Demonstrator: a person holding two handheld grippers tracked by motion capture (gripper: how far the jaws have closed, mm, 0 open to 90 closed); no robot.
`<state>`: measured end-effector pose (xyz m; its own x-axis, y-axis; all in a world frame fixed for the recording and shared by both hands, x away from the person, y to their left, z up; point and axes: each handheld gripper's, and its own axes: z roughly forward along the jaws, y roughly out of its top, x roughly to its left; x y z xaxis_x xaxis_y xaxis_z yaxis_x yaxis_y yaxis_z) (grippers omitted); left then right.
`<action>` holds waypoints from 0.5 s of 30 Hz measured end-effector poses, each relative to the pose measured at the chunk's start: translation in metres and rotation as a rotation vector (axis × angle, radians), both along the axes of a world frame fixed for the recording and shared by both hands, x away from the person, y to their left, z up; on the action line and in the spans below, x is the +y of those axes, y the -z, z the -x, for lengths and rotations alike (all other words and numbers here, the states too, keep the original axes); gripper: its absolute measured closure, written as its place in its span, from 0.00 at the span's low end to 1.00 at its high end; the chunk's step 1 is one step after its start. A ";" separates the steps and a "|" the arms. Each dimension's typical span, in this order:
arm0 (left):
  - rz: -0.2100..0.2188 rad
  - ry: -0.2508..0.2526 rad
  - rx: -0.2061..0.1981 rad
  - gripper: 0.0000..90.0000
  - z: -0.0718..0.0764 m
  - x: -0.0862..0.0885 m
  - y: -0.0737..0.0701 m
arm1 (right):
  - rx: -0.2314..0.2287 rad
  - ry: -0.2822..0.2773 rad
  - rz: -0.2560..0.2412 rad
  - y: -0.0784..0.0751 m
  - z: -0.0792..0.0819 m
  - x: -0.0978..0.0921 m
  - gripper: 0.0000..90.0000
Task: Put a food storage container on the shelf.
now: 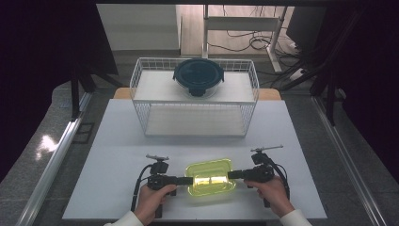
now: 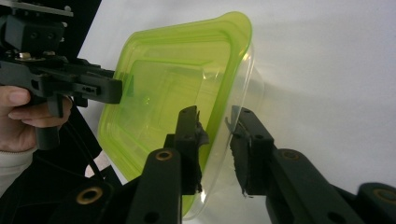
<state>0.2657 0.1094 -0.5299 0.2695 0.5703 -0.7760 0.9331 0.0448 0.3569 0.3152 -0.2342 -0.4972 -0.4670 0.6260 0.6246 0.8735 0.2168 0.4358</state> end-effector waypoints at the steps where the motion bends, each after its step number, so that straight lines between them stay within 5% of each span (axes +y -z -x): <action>1: 0.003 -0.003 0.003 0.79 0.000 0.000 0.000 | -0.001 -0.002 0.002 -0.001 0.001 0.000 0.81; 15: 0.005 -0.022 -0.052 0.88 0.004 0.006 -0.011 | -0.072 -0.013 -0.013 -0.013 0.011 0.001 0.85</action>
